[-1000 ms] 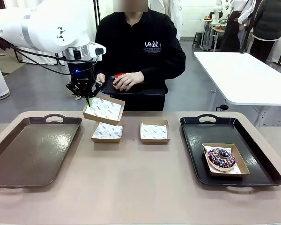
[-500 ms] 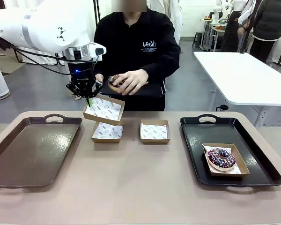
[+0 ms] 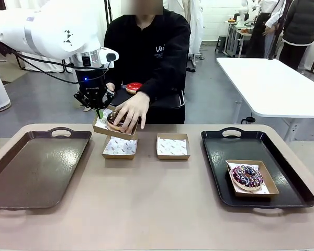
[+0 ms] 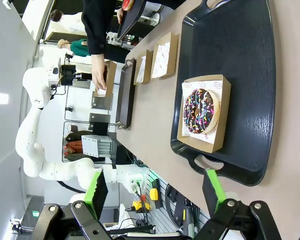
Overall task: Individually package the donuts and arrange them on the tray.
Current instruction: Place the picked Paper togo box on the Handle tray while simultaneously picking up another Paper togo box from the table with the other hand.
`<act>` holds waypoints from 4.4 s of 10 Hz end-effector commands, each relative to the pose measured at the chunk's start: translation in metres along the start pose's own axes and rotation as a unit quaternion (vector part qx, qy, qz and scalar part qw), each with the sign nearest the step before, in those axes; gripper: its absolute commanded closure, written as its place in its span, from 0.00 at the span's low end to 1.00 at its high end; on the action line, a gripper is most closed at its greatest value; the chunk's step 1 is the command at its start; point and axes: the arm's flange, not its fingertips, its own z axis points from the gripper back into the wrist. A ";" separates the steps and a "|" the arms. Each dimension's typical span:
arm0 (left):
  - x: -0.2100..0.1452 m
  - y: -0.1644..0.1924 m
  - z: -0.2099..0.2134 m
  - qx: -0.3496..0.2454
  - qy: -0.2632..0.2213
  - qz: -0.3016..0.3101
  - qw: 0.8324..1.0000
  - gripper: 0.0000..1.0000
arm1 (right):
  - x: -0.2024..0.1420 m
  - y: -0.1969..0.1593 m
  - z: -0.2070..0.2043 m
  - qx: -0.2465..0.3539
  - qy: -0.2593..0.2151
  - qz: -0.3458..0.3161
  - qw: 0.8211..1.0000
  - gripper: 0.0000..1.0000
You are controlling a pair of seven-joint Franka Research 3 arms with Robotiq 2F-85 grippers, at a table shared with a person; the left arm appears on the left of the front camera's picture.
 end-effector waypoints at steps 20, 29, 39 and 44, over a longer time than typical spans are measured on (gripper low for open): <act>-0.030 0.063 0.032 -0.023 -0.013 0.012 1.000 0.99 | 0.052 0.099 -0.029 -0.071 0.050 0.042 0.995 0.00; -0.115 0.201 0.020 -0.011 -0.037 0.012 0.999 0.99 | 0.143 0.198 -0.254 -0.301 0.094 0.049 0.948 0.00; -0.128 0.242 -0.031 -0.008 0.026 0.045 0.999 0.99 | 0.117 0.178 -0.309 -0.306 0.123 0.064 0.942 0.00; -0.128 0.242 -0.031 -0.008 0.026 0.045 0.999 0.99 | 0.117 0.178 -0.309 -0.306 0.123 0.064 0.942 0.00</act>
